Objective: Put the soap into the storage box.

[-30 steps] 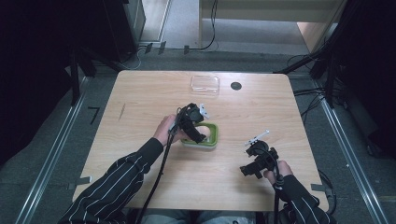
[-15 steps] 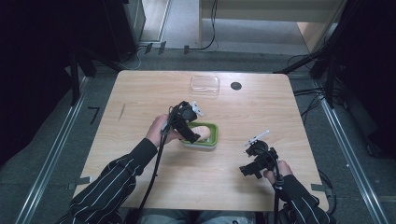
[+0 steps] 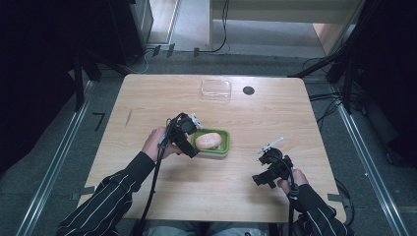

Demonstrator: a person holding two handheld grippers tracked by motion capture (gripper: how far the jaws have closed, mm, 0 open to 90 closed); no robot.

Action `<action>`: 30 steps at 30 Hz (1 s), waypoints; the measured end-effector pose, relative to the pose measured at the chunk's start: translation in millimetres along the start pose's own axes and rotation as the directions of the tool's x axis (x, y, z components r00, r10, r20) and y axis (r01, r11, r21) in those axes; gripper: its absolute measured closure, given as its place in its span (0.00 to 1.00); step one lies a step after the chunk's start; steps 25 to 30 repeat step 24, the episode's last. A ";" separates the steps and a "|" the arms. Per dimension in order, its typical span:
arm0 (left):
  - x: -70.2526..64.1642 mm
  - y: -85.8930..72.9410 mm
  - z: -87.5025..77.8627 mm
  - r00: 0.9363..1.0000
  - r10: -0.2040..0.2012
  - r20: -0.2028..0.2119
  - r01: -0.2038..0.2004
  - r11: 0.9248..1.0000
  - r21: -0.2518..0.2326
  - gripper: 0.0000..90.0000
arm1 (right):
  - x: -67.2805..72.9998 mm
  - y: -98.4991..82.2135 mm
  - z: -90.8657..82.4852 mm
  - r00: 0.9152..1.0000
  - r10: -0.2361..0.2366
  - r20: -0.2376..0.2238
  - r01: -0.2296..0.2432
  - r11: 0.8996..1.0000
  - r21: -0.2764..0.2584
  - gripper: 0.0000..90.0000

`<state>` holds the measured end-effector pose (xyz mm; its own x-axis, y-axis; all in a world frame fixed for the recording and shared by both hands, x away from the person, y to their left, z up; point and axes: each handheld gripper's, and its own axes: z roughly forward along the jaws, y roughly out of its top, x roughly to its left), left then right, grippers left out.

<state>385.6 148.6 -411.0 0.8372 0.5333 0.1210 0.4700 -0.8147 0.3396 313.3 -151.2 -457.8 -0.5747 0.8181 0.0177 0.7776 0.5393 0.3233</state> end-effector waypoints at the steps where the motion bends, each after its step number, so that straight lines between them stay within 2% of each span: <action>1: -0.4 -1.9 -0.8 1.000 0.001 -0.001 -0.001 1.000 0.004 0.10 | 0.4 0.1 -0.2 1.000 0.000 0.001 0.000 1.000 0.001 0.16; 4: -3.1 -12.2 -3.6 1.000 -0.013 -0.004 0.013 1.000 0.018 0.10 | 0.4 0.1 -0.2 1.000 -0.001 0.002 0.001 1.000 -0.001 0.16; 19: -11.3 -44.3 -5.6 1.000 -0.016 -0.005 0.016 0.998 0.063 0.09 | 0.4 -0.6 -0.1 1.000 -0.002 0.003 0.002 1.000 0.006 0.16; 22: -10.8 -53.3 -2.6 1.000 -0.022 0.006 0.021 0.995 0.093 0.08 | 0.7 -1.1 0.0 1.000 -0.007 0.004 0.007 1.000 0.003 0.16; 30: -10.5 -55.9 -1.9 1.000 -0.024 0.007 0.024 0.995 0.095 0.08 | 0.8 -1.3 -0.1 1.000 -0.006 0.004 0.006 1.000 0.003 0.16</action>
